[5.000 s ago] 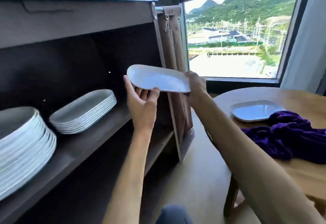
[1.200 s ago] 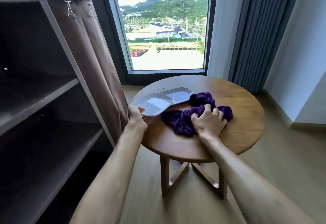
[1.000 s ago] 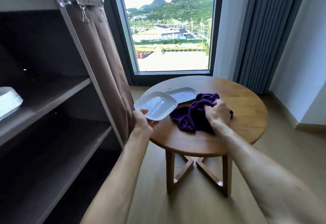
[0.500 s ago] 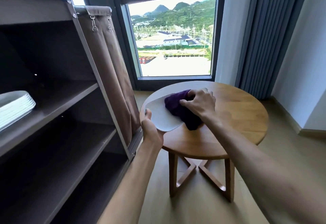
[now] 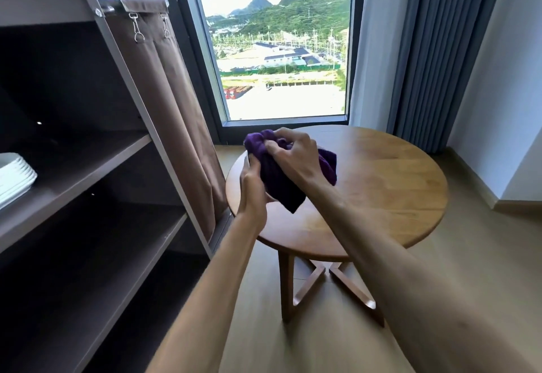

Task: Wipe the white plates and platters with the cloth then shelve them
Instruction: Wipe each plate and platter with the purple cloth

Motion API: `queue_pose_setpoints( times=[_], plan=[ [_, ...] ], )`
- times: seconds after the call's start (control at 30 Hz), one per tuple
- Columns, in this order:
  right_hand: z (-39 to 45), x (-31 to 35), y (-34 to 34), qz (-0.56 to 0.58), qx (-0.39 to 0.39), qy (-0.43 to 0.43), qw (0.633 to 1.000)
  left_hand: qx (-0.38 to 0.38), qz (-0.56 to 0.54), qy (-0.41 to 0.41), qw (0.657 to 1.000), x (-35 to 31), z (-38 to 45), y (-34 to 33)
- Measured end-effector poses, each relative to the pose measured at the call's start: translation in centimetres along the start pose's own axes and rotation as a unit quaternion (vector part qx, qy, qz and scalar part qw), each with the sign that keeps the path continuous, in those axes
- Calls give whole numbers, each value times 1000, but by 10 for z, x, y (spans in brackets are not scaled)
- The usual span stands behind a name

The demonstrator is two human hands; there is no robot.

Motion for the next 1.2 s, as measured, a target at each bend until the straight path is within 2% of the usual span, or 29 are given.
queue_pose_setpoints(
  times=[0.13, 0.23, 0.3, 0.4, 0.5, 0.63, 0.7, 0.8, 0.9, 0.97, 1.1, 1.2],
  plan=[
    [1, 14, -8, -15, 90, -10, 996, 13, -59, 11, 998, -16, 0, 0],
    [-19, 2, -21, -61, 160, -31, 985, -38, -111, 55, 992, -7, -5, 12],
    [-28, -15, -23, -86, 168, -68, 980, -39, -157, 90, 983, 7, -12, 12],
    [-24, -42, -12, -138, 137, -112, 974, -45, -151, 93, 983, 20, -19, 20],
    [-20, -69, 17, -175, 41, -154, 972, -53, -104, 46, 992, 12, -24, 29],
    [-26, -87, 47, -191, -90, -191, 959, -7, -23, 8, 1000, 5, -34, 12],
    [-24, -83, 51, -166, -122, -198, 958, -5, 13, 5, 1000, 11, -43, 4],
    [-20, -71, 52, -129, -132, -195, 963, -13, 11, 32, 999, 20, -55, -8],
    [-21, -54, 41, -69, -101, -173, 977, -15, 6, 43, 999, 18, -52, -17],
    [-27, -35, 30, -36, -71, -126, 989, -7, -11, 22, 1000, 11, -48, -23],
    [-51, -4, 4, 2, 20, -19, 1000, -20, -134, 17, 991, 14, -50, -19],
    [-63, -15, -2, -39, 91, -39, 994, -31, -166, 74, 983, 27, -53, -12]
  ],
)
Point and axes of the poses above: each hand's wrist, its own z-axis towards the middle knuckle, its own y-axis out of the back of the hand, x = y × z, the point moved 10 cm from there along z, towards the middle knuckle, and after that the axes turned 2 degrees about z, right-handed, at the moved point
